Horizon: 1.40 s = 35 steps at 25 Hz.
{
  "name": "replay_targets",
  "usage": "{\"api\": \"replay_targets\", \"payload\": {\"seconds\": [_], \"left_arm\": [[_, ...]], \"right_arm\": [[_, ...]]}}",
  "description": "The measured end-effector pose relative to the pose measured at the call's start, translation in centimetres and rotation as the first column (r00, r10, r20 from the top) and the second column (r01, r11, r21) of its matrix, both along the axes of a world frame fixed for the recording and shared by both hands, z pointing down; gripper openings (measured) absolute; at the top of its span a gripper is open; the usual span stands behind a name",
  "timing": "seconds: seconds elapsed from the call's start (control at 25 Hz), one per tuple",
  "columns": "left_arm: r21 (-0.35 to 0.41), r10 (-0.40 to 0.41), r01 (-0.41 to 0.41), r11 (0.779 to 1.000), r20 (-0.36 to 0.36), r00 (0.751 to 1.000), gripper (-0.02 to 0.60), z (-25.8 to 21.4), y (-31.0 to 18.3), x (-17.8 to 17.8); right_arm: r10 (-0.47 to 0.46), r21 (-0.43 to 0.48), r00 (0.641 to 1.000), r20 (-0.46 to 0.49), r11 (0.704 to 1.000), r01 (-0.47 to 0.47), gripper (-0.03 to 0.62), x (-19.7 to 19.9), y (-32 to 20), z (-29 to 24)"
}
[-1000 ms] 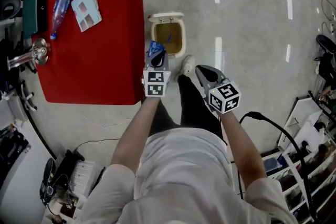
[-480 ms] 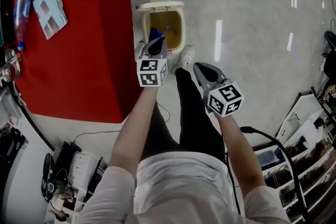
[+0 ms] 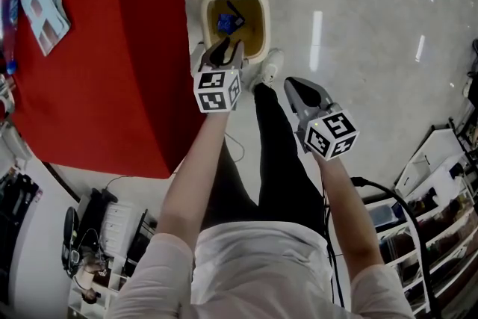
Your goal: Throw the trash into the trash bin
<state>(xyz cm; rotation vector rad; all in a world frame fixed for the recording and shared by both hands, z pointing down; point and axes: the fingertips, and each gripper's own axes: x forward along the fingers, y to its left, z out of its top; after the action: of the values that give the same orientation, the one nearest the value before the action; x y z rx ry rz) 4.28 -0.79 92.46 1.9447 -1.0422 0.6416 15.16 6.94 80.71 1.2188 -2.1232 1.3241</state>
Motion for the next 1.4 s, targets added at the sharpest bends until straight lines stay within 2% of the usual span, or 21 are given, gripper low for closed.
{"api": "replay_targets", "payload": {"seconds": [0.32,0.64,0.84,0.96,1.4], "left_arm": [[0.028,0.033,-0.033,0.999,0.002,0.999,0.12,-5.8,0.5,-0.2],[0.089,0.112,-0.11,0.99,-0.01,0.994,0.047,-15.7,1.0,0.4],[0.139,0.16,-0.157,0.978,-0.006,0.987,0.029,-21.6,1.2,0.5],[0.166,0.179,-0.177,0.97,0.003,0.984,0.005,-24.5,1.5,0.0],[0.225,0.236,-0.236,0.945,0.027,0.971,0.005,-33.8,4.5,-4.2]], "right_arm": [[0.013,0.055,1.0,-0.006,0.998,-0.012,0.002,-0.2,-0.9,-4.5],[0.002,0.13,1.0,-0.01,0.992,-0.001,0.002,-1.6,-1.9,-11.8],[-0.002,0.164,1.0,-0.014,0.987,0.004,0.002,-2.1,-2.0,-15.5],[-0.003,0.172,1.0,-0.021,0.985,0.007,0.002,-2.4,-1.7,-17.1],[-0.047,0.229,0.998,-0.045,0.972,0.056,0.002,-4.7,-0.5,-24.3]]}}
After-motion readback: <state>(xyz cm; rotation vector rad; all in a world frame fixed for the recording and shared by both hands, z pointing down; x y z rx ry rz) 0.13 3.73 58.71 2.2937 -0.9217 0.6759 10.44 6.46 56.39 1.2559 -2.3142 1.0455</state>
